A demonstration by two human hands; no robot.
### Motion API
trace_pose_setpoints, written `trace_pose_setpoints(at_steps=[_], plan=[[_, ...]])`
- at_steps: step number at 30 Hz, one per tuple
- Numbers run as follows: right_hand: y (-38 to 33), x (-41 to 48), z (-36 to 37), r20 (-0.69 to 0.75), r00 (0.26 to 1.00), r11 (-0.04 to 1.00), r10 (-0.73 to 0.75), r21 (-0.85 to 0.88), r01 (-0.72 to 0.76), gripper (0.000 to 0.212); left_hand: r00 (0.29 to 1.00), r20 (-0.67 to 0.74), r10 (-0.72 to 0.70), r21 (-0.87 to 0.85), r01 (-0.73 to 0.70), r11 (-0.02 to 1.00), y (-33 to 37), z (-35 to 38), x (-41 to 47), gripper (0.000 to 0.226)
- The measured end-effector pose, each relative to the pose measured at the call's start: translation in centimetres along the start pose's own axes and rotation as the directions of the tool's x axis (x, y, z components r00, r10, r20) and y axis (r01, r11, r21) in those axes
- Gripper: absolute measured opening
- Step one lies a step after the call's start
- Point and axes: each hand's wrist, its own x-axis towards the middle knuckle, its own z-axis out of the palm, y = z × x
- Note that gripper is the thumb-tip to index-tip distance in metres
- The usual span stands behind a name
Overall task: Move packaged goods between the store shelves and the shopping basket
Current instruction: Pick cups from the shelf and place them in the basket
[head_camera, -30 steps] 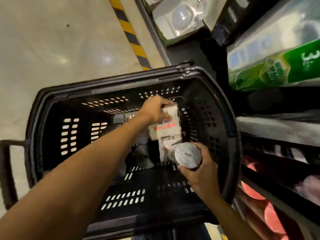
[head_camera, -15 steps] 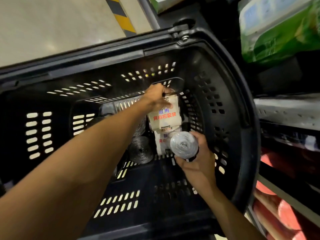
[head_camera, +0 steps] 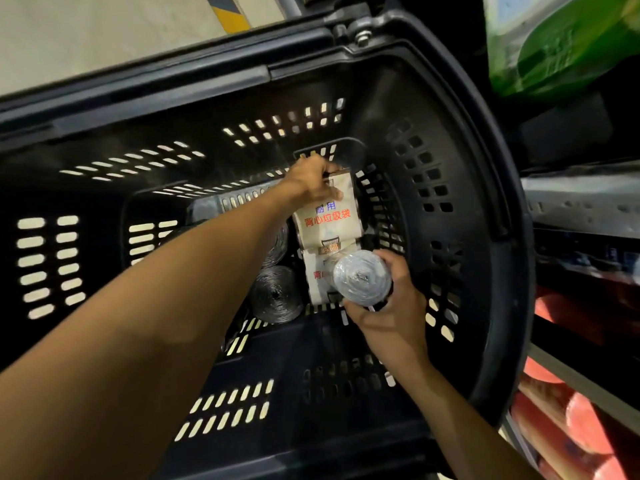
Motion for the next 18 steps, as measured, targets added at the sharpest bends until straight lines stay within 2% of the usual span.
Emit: trace_pose_setpoints(at_steps=[6,10,15,18], plan=[[0.0,0.2,0.2,-0.025,1.0,0.999,-0.005,-0.037,0.004,0.064,0.999,-0.05,0.018,0.137,-0.011,0.991,-0.2,0.4,0.1,0.045],[-0.5,-0.1,0.1,-0.018,1.0,1.0,-0.003,-0.024,0.002,0.064,0.988,-0.148,0.038,0.147,-0.016,0.989,-0.2,0.2,-1.8,0.062],[-3.2,-1.9,-1.3,-0.07,0.995,0.997,-0.072,-0.044,0.069,0.065,0.979,-0.191,0.072,0.209,-0.031,0.977,0.3,-1.1,-9.0,0.046],[-6.1,-3.5,-3.1,-0.093,0.992,0.993,-0.083,-0.094,0.074,0.064,0.979,-0.202,0.029,0.159,0.003,0.987,0.9,-2.3,-15.0,0.041]])
